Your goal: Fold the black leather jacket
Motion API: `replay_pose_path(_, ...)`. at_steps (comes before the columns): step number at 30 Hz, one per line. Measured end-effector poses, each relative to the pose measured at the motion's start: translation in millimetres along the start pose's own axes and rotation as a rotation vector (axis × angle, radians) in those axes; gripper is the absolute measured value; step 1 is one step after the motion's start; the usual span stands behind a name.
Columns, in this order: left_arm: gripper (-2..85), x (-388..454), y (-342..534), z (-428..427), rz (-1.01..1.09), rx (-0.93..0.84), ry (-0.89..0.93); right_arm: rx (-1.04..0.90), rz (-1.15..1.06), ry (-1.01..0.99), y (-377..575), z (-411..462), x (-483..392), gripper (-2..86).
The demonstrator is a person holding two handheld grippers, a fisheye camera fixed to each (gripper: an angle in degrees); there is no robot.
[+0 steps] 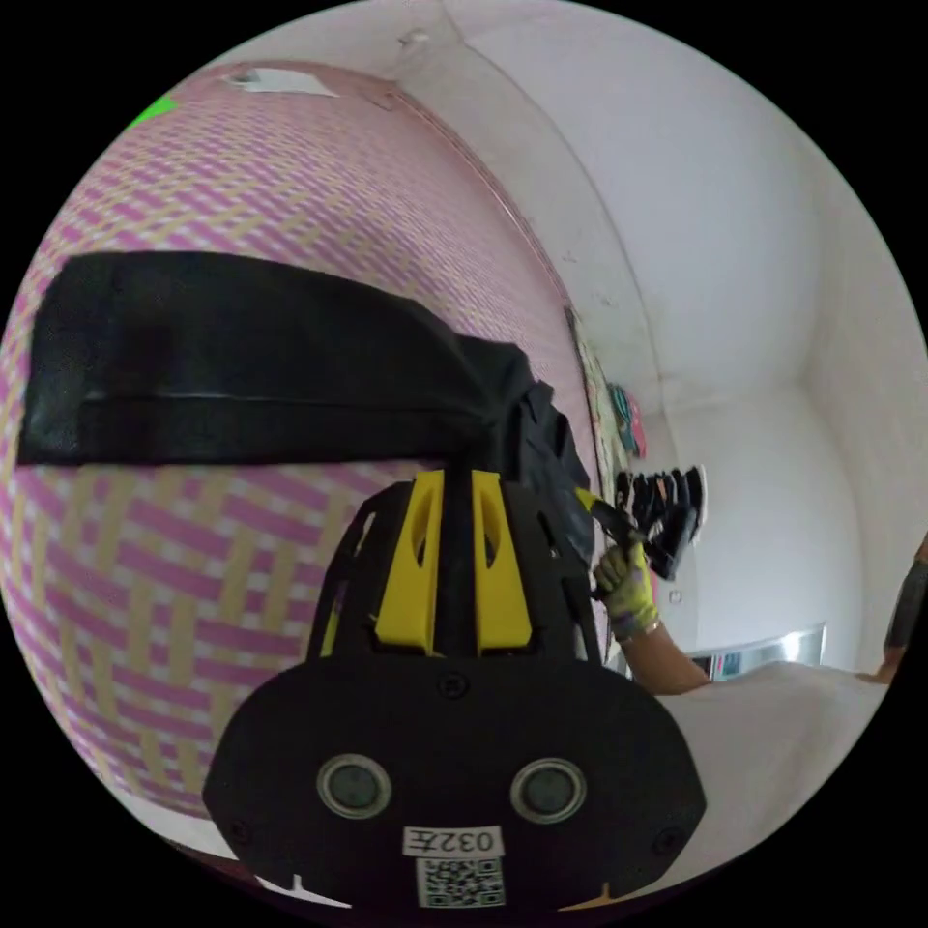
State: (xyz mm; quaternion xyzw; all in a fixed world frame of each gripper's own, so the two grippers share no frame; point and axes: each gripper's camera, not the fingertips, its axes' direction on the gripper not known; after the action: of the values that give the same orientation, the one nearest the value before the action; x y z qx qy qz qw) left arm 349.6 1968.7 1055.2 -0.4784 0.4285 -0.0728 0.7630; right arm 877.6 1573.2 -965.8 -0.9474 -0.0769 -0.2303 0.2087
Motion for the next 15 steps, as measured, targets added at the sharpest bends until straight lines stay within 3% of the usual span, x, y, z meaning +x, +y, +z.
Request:
replay_pose_path(5,4.2,-82.8,30.5,-73.6,-0.299,0.182,-0.045,0.036,0.174,-0.091,49.3,-40.0,45.7,-0.3)
replay_pose_path(10,6.6,-144.3,66.6,-120.1,-0.605,0.432,0.057,0.046,0.294,-0.139,88.0,-54.4,63.6,-0.5)
replay_pose_path(15,4.1,-187.6,78.5,-125.0,-0.729,0.564,0.172,0.04,0.304,-0.171,95.0,-57.3,60.9,-0.5)
